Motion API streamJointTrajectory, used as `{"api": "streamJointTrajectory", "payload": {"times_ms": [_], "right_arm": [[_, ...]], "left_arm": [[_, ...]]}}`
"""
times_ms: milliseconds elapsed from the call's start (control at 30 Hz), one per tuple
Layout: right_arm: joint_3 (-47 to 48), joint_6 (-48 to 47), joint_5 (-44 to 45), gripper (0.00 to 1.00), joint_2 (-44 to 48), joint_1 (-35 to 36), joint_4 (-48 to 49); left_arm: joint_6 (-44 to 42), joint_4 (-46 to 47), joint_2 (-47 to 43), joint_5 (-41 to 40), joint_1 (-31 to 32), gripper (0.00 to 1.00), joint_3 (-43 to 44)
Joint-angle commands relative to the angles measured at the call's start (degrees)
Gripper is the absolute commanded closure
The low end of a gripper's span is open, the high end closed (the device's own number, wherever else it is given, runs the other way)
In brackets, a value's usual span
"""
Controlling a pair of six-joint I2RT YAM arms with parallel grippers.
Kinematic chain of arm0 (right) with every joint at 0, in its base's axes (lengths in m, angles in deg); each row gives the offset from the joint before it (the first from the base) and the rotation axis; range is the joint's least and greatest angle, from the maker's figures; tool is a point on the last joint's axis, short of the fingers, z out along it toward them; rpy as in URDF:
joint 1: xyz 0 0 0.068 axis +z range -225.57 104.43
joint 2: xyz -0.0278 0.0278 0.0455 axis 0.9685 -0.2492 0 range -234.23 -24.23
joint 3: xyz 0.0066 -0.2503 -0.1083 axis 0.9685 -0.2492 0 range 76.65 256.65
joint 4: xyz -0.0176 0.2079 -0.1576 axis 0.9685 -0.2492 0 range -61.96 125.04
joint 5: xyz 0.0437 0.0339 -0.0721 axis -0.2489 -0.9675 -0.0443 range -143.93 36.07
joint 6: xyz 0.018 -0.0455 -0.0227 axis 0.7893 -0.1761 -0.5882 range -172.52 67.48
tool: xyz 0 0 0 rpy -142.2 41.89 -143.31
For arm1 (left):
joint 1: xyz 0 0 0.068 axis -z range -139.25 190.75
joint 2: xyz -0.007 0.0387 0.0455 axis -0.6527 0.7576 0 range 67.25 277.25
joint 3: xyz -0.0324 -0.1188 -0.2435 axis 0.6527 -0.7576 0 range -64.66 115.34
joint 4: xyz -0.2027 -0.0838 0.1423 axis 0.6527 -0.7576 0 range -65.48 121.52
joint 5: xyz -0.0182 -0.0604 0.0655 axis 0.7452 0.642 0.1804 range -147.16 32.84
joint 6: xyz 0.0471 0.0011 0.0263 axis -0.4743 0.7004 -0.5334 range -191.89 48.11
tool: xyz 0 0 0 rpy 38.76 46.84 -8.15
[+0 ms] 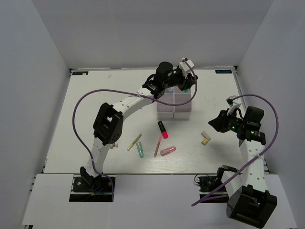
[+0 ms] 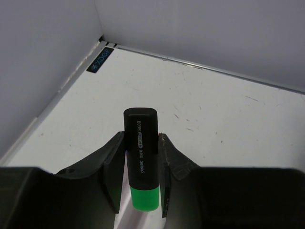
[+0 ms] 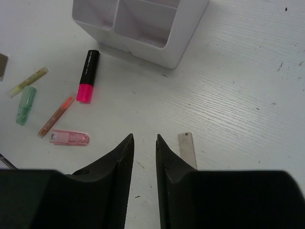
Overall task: Sort the stationery into containers
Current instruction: Place the pen in the storage box.
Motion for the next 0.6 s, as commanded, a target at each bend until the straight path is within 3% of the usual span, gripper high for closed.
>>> {"api": "streamJointTrajectory", "payload": {"times_ms": [0,567], "right_arm": [[-0.16,-1.22,-1.3,0.71,-0.27,-0.34,1.15],[-0.25,-2.1,-1.91,0.67,-0.45,-0.69,0.98]], "left_arm": [[-4.47,6.21,-0.45,3.13,-0.4,1.0,0.53],[-8.44,4.99,5.0,-1.88,-1.81,1.0,2.99]]}}
